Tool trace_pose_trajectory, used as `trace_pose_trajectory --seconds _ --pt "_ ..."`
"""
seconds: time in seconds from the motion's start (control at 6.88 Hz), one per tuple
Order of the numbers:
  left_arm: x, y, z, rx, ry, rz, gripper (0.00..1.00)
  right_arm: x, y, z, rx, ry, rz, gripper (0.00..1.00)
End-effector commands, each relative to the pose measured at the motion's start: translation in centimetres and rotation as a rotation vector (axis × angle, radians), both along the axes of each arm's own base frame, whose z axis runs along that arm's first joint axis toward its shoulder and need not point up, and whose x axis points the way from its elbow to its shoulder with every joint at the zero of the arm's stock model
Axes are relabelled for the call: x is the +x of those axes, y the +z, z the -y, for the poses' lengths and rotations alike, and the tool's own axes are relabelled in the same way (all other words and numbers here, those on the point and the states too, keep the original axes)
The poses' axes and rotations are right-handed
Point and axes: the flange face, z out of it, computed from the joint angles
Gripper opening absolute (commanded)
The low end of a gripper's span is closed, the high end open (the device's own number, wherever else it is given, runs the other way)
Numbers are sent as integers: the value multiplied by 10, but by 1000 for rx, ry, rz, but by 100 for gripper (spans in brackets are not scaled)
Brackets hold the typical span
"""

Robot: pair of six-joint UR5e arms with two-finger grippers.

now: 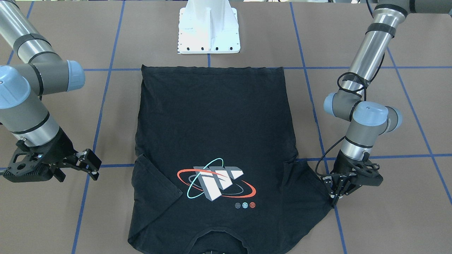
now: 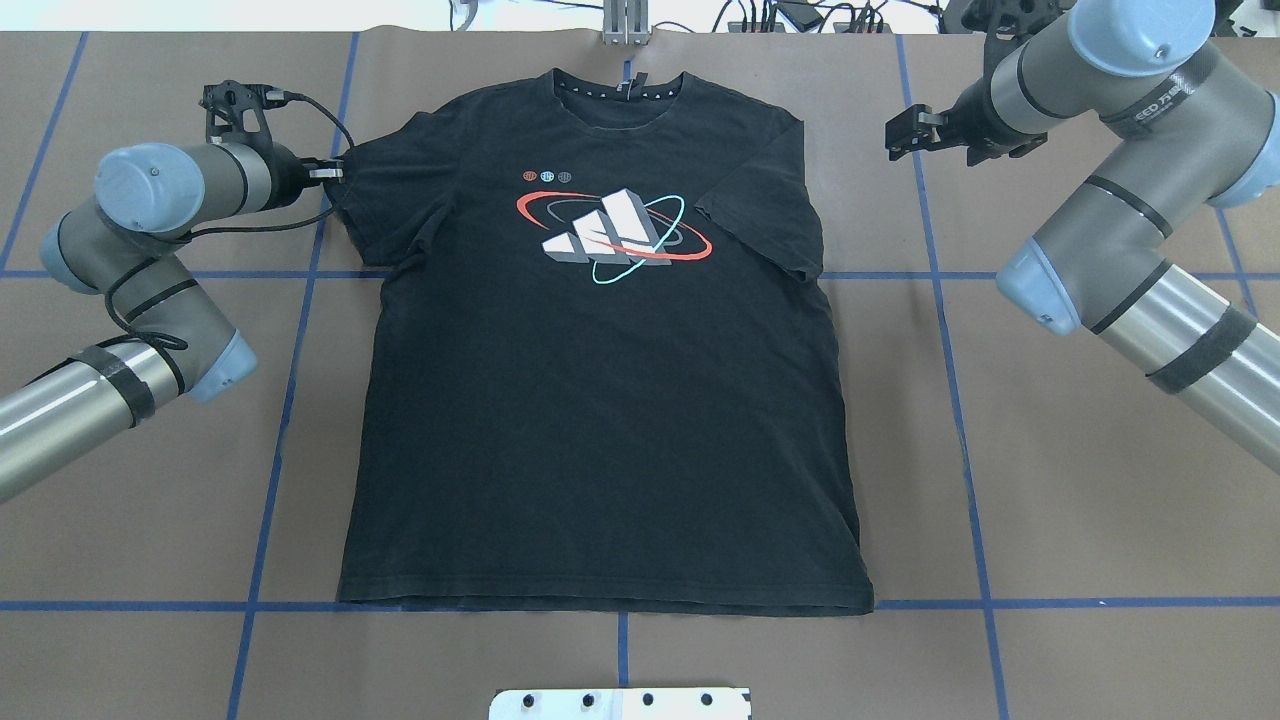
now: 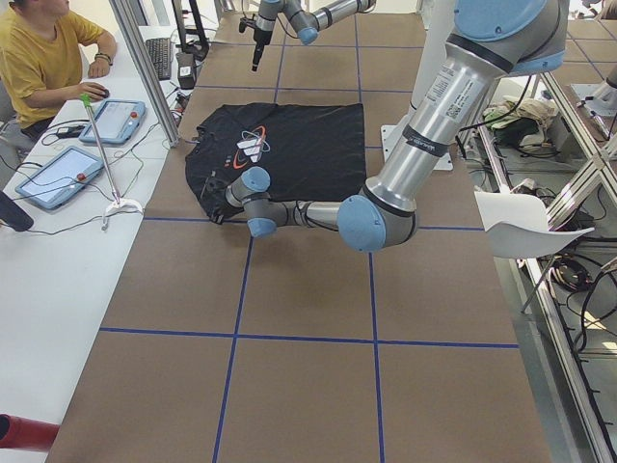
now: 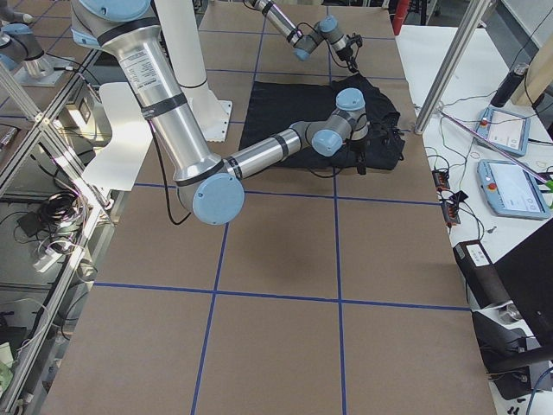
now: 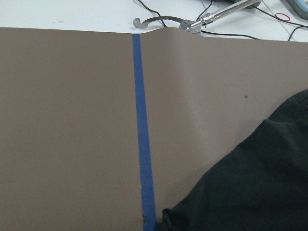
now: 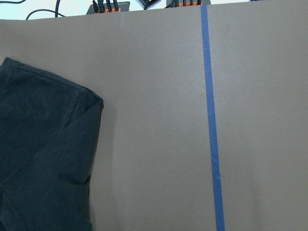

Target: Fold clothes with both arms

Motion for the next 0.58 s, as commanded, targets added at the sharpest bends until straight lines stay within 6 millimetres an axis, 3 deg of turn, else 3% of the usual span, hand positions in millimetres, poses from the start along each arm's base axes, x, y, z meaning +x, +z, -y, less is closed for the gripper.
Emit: trace_pose_trajectory --seconds 0.0,0.29,0.44 --pt "-10 -30 0 42 -2 -40 0 0 -1 0 -3 5 4 100" --pt "-11 -73 -1 15 -3 -19 0 0 -3 -1 -2 7 7 100" --pt "-11 -108 -5 -20 -5 1 0 1 -3 -1 -1 8 6 100"
